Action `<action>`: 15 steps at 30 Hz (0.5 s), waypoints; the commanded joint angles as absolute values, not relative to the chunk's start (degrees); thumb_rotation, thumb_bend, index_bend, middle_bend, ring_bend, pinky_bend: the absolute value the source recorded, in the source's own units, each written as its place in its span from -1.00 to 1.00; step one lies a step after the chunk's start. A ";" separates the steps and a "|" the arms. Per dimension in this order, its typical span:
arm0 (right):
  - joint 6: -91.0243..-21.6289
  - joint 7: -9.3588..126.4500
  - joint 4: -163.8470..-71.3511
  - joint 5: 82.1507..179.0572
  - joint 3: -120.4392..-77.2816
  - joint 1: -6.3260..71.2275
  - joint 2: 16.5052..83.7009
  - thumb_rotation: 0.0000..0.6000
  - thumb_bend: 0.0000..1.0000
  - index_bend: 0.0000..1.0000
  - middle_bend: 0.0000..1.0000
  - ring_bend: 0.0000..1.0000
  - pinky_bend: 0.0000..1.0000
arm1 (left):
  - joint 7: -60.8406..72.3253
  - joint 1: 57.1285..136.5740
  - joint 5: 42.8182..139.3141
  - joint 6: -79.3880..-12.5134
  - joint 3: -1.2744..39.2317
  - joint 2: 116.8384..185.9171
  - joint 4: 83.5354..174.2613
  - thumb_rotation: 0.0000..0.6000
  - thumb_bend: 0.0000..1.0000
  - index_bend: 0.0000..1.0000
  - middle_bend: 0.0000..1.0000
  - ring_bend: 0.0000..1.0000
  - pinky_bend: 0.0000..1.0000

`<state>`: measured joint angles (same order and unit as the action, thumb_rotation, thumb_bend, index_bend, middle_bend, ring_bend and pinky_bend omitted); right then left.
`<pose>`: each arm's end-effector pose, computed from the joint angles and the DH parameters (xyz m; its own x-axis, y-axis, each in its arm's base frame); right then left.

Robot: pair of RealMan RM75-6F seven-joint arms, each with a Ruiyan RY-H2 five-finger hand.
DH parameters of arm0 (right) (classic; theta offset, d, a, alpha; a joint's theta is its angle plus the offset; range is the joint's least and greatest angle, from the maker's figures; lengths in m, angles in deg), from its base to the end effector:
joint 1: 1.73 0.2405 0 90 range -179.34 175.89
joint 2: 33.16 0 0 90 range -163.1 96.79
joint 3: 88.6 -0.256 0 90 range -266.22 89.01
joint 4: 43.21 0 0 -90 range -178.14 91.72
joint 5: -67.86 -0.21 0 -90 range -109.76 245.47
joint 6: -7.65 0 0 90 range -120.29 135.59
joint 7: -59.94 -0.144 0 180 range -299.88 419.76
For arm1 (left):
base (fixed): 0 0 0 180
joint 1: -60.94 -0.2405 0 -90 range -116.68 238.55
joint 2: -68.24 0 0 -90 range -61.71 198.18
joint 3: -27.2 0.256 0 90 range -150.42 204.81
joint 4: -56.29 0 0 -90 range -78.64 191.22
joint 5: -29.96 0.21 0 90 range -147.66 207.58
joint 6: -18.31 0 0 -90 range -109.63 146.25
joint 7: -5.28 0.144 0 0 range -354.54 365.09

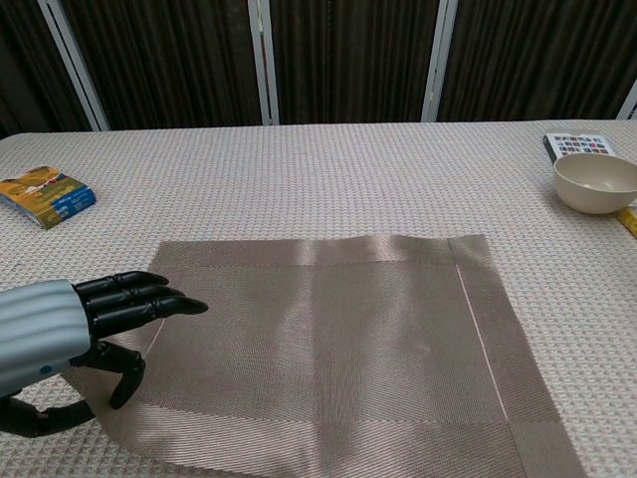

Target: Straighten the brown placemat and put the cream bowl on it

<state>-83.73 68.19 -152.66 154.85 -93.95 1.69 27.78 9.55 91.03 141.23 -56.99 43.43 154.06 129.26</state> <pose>-0.2487 -0.1767 0.1749 0.2979 0.1257 0.9463 -0.9529 -0.0198 0.3026 -0.2316 0.1973 -0.0152 0.6492 0.1382 0.7479 0.4989 -0.8196 -0.2816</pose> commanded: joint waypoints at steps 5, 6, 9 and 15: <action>-83.67 68.11 -152.76 154.94 -94.05 1.59 27.65 1.00 -1.00 -1.00 -1.00 -1.00 -1.00 | 9.30 90.52 141.21 -56.74 43.51 154.02 129.02 1.00 -0.59 -0.14 -1.00 -1.00 -1.00; -83.71 68.04 -152.81 154.93 -94.07 1.52 27.62 1.00 -1.00 -1.00 -1.00 -1.00 -1.00 | 9.34 90.47 140.96 -56.40 43.50 153.81 129.14 1.00 -0.84 -0.47 -1.00 -1.00 -1.00; -83.83 67.94 -152.90 154.88 -94.23 1.44 27.53 1.00 -1.00 -1.00 -1.00 -1.00 -1.00 | 8.72 90.48 140.95 -55.89 43.98 152.86 129.82 1.00 -1.00 -0.99 -1.00 -1.00 -1.00; -83.47 67.82 -152.99 154.94 -94.17 1.42 27.46 1.00 -1.00 -1.00 -1.00 -1.00 -1.00 | 4.58 88.75 140.67 -60.50 44.38 149.34 132.64 1.00 -1.00 -1.00 -1.00 -1.00 -1.00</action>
